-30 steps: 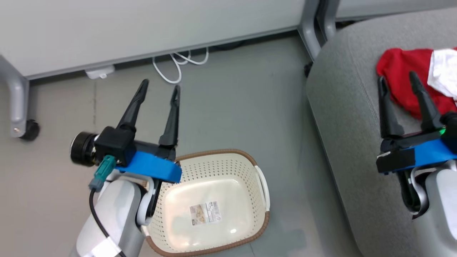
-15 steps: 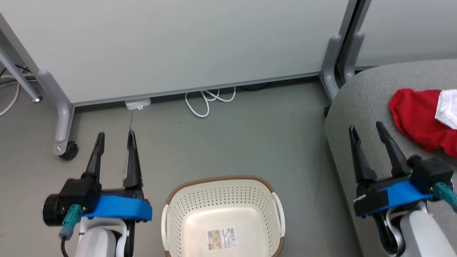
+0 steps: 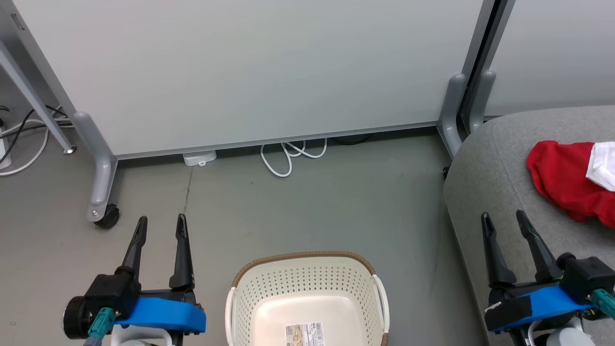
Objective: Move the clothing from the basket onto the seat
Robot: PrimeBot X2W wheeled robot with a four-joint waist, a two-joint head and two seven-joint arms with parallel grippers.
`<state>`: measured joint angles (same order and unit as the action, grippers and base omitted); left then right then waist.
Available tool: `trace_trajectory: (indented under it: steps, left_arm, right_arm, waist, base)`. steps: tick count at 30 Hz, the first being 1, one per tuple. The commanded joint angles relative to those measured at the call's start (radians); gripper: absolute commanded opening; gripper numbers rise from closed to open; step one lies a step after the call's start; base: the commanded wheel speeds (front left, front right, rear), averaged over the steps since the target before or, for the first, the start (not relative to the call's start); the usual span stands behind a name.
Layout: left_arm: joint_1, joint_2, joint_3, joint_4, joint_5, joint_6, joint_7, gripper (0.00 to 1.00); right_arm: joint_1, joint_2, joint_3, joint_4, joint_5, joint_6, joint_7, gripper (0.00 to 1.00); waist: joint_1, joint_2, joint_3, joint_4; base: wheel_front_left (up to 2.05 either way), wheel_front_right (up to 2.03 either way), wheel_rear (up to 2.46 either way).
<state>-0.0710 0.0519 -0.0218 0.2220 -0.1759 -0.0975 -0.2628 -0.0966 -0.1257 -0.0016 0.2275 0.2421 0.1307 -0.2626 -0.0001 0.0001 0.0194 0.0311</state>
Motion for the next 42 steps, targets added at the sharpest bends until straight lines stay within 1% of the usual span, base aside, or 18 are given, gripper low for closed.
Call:
trace_trajectory:
  steps: [1, 8, 17, 18, 23, 42]
  left_arm:
    - [0.01, -0.002, -0.006, 0.0, -0.005, 0.001, -0.003, 1.0]
    - [0.023, -0.002, -0.01, 0.004, -0.015, -0.001, -0.003, 1.0]
    - [0.024, -0.002, -0.019, 0.018, -0.003, 0.004, -0.003, 1.0]
    - [0.017, 0.0, -0.019, 0.017, -0.007, 0.0, 0.0, 0.0]
    - [0.041, -0.001, -0.016, 0.06, -0.028, -0.001, 0.013, 0.0]
    - [0.019, -0.001, 0.022, 0.048, -0.374, -0.009, 0.102, 0.0]
  right_arm:
    - [0.018, 0.005, -0.004, -0.007, 0.009, 0.0, -0.003, 1.0]
    - [0.048, 0.017, -0.016, -0.009, 0.004, 0.0, -0.003, 1.0]
    - [0.05, 0.026, -0.014, -0.004, 0.003, 0.0, -0.003, 1.0]
    - [0.04, 0.023, -0.013, -0.004, -0.001, 0.0, 0.0, 0.0]
    - [0.048, 0.028, -0.012, 0.036, 0.016, 0.0, 0.012, 0.0]
    - [0.032, 0.039, -0.037, 0.029, 0.349, 0.0, 0.102, 0.0]
  waist:
    - [0.0001, -0.0001, -0.002, 0.001]
    - [0.0001, -0.0001, -0.011, 0.004]
    - [0.0001, -0.0001, -0.018, 0.004]
    - [0.0001, -0.0001, -0.018, 0.004]
    - [0.0001, -0.0001, -0.018, 0.004]
    - [0.0001, -0.0001, -0.018, -0.002]
  base:
    - [0.0, 0.0, 0.0]
    - [0.0, 0.0, 0.0]
    - [0.0, 0.0, 0.0]
    - [0.0, 0.0, 0.0]
    - [0.0, 0.0, 0.0]
    - [0.0, 0.0, 0.0]
